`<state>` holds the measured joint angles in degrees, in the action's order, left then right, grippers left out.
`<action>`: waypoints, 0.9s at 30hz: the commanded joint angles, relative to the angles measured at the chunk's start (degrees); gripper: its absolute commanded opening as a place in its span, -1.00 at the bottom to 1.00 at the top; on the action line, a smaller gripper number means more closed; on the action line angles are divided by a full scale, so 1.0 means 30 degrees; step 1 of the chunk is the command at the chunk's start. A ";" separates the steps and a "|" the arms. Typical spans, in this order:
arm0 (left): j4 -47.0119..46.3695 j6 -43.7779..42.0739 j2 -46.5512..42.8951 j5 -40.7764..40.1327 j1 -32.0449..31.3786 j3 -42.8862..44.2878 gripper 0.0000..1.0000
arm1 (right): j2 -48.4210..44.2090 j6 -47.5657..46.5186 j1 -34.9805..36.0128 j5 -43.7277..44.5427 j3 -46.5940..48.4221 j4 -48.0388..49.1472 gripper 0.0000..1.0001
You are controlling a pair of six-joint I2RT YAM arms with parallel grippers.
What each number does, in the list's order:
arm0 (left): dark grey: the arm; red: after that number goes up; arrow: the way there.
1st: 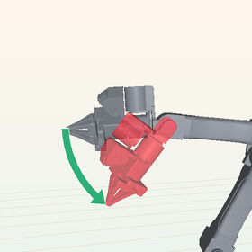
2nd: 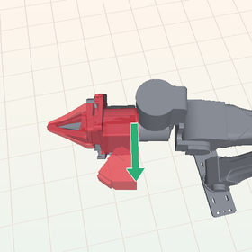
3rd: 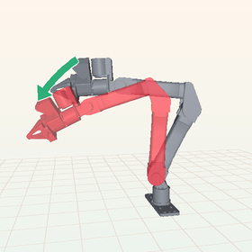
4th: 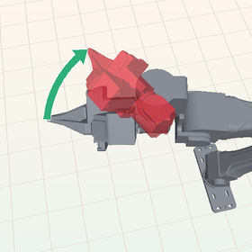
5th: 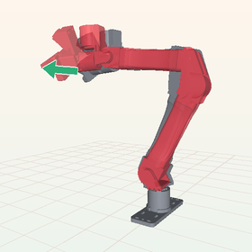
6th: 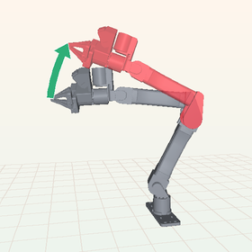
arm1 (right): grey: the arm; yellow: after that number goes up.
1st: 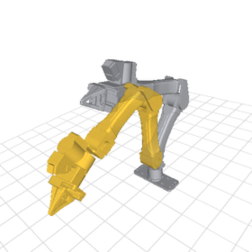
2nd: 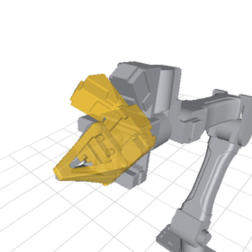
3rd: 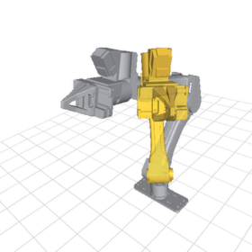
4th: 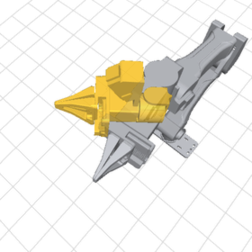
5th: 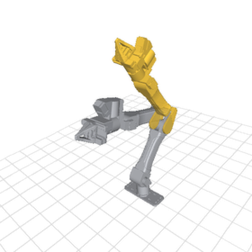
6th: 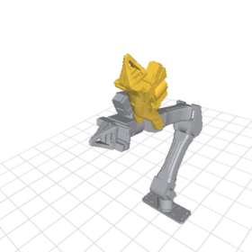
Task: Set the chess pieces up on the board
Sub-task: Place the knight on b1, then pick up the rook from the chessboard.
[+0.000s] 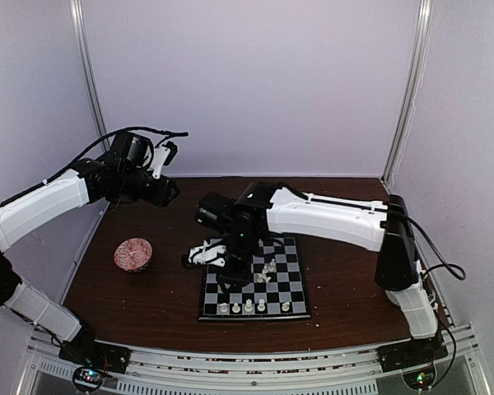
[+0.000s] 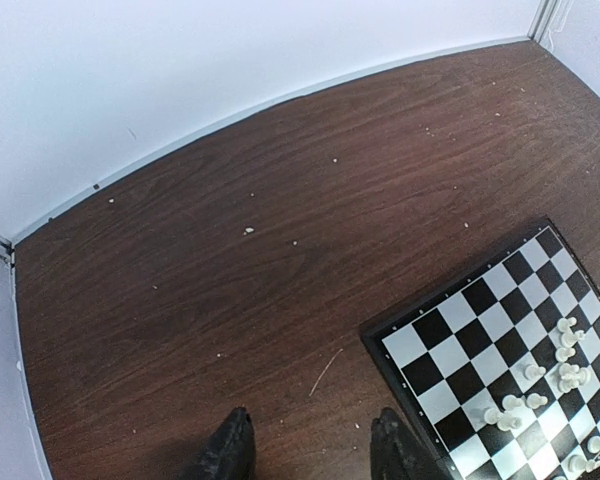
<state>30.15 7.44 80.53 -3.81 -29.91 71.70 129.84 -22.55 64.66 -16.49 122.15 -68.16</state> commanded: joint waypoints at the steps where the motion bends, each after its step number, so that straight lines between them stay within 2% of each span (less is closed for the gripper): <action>1: -0.0207 -0.0130 -0.0156 0.0242 0.0224 0.0531 -0.19 | -0.3245 -0.0006 -0.1453 0.0241 -0.1921 0.0746 -0.35; 6: -0.0207 -0.0119 -0.0130 0.0315 0.0218 0.0533 -0.19 | -0.4851 -0.0046 -0.4161 0.0995 -0.5353 0.2319 -0.46; 11: -0.0208 -0.0137 0.0013 0.0357 0.0226 0.0562 -0.19 | -0.4450 0.0088 -0.6305 0.1894 -0.6116 0.2549 -0.51; 14: -0.0207 -0.0125 0.0120 0.0357 0.0218 0.0562 -0.19 | -0.3843 -0.0317 -0.6552 0.2404 -0.6237 0.2343 -0.51; 20: -0.0207 -0.0128 0.0184 0.0253 0.0238 0.0562 -0.19 | -0.2768 -0.0389 -0.6421 0.0633 -0.5902 0.1919 -0.41; 27: -0.0208 -0.0126 0.0131 0.0333 0.0243 0.0562 -0.19 | -0.1594 -0.0400 -0.6090 0.0104 -0.5296 0.1543 -0.45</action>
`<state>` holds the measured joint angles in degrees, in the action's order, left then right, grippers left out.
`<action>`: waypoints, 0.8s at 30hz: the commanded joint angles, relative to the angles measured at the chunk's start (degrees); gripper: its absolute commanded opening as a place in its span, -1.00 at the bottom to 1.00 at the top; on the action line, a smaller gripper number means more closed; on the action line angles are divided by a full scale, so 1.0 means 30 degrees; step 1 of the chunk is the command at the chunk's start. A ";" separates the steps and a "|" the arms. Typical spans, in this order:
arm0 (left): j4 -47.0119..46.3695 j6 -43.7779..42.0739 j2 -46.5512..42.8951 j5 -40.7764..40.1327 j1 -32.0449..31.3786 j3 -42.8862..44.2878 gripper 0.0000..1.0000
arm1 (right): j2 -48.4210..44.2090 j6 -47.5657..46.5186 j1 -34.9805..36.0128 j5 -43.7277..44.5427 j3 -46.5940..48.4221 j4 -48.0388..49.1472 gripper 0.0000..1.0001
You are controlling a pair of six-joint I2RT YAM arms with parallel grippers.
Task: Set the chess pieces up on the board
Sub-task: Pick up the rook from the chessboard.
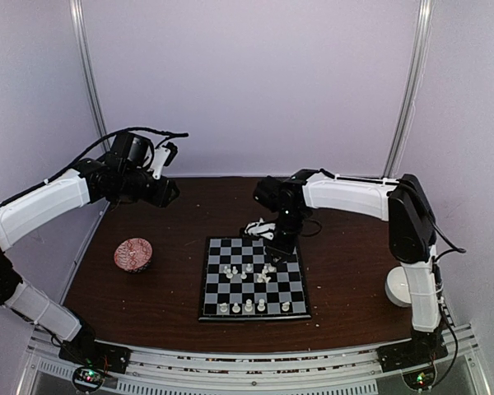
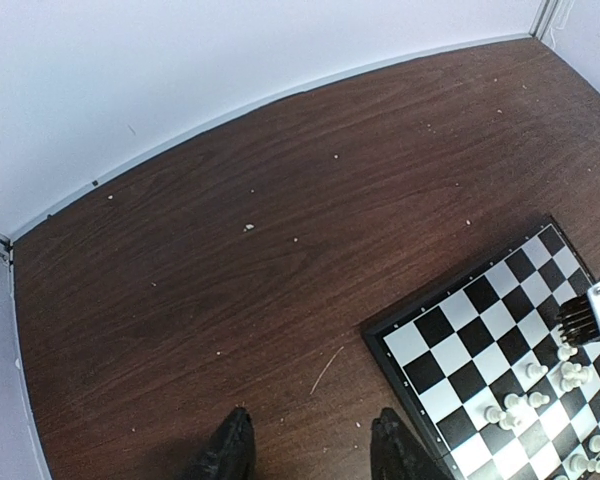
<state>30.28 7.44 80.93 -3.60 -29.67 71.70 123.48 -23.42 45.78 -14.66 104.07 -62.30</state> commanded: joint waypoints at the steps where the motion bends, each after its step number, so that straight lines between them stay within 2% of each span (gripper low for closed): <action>1: -0.0254 -0.0136 -0.0008 0.0239 0.0164 0.0562 -0.19 | 0.0613 -0.0082 0.0238 -0.0506 0.0777 -0.0406 -0.45; 12: -0.0258 -0.0134 0.0028 0.0314 0.0189 0.0565 -0.19 | 0.1160 0.0189 0.0271 -0.0340 0.1110 -0.0247 -0.45; 19: -0.0265 -0.0120 0.0102 0.0492 0.0224 0.0592 -0.19 | 0.1196 0.0238 0.0271 -0.0425 0.1212 -0.0534 -0.80; 24: -0.0254 -0.0129 0.0146 0.0541 0.0306 0.0592 -0.19 | 0.0199 0.0235 0.0268 -0.0321 0.0642 -0.0678 -0.87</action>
<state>30.28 7.44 80.99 -2.74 -29.47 71.70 126.13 -22.79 46.28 -15.64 106.41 -63.44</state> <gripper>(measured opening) 0.405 0.099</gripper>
